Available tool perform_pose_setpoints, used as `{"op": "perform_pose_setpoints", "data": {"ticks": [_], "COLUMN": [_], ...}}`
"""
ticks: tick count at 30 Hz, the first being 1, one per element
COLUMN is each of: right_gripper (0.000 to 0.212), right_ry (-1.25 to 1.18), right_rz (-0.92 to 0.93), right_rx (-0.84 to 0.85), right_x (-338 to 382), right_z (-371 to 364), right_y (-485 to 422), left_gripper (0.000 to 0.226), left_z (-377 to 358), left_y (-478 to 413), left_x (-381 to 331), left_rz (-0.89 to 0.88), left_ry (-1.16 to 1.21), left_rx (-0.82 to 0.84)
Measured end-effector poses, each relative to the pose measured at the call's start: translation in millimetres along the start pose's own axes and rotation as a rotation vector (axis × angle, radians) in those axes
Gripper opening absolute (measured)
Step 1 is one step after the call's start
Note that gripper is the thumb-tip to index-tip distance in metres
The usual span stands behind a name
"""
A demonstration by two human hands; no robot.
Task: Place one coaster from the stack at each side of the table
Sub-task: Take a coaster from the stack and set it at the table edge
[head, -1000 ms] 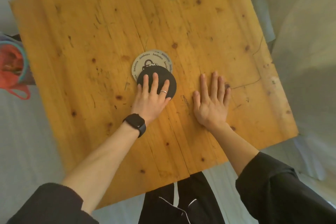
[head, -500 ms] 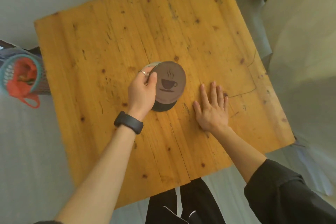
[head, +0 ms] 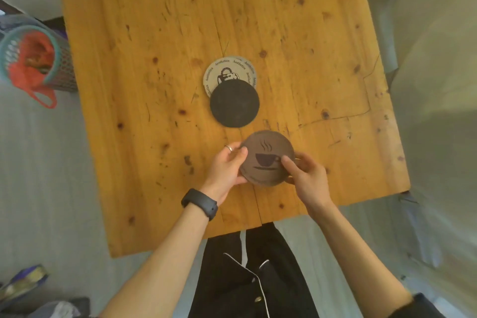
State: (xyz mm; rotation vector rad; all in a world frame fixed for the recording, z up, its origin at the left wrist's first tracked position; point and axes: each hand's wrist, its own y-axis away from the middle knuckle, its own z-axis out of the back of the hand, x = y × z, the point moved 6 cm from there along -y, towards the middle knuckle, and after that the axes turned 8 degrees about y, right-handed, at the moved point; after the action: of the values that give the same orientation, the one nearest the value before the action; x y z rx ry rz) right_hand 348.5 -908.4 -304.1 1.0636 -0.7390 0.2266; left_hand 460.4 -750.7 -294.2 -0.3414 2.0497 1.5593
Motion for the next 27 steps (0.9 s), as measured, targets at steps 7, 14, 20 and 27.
{"op": "perform_pose_setpoints", "data": {"ticks": [7,14,20,27], "right_gripper": [0.021,0.02,0.022,0.018], "right_ry": [0.383,0.61,0.622,0.58], "right_rz": [0.046,0.132,0.088,0.09], "right_rx": [-0.021,-0.029,-0.04,-0.062], "right_x": [-41.4,-33.4,-36.6,-39.8], "right_z": [-2.4,-11.8,-15.4,-16.6], "right_y": [23.8,15.9,9.0,6.7], "left_gripper": [0.028,0.02,0.016,0.018], "left_z": [39.9,65.1,64.5,63.6], "left_y": [27.5,32.3,29.0,25.9], "left_x": [73.7,82.9,79.3,76.2], "left_rz": [0.011,-0.057,-0.087,-0.068], "left_ry": [-0.136,-0.436,-0.485,-0.562], "left_rx": [-0.21,-0.481,-0.56,-0.58]}}
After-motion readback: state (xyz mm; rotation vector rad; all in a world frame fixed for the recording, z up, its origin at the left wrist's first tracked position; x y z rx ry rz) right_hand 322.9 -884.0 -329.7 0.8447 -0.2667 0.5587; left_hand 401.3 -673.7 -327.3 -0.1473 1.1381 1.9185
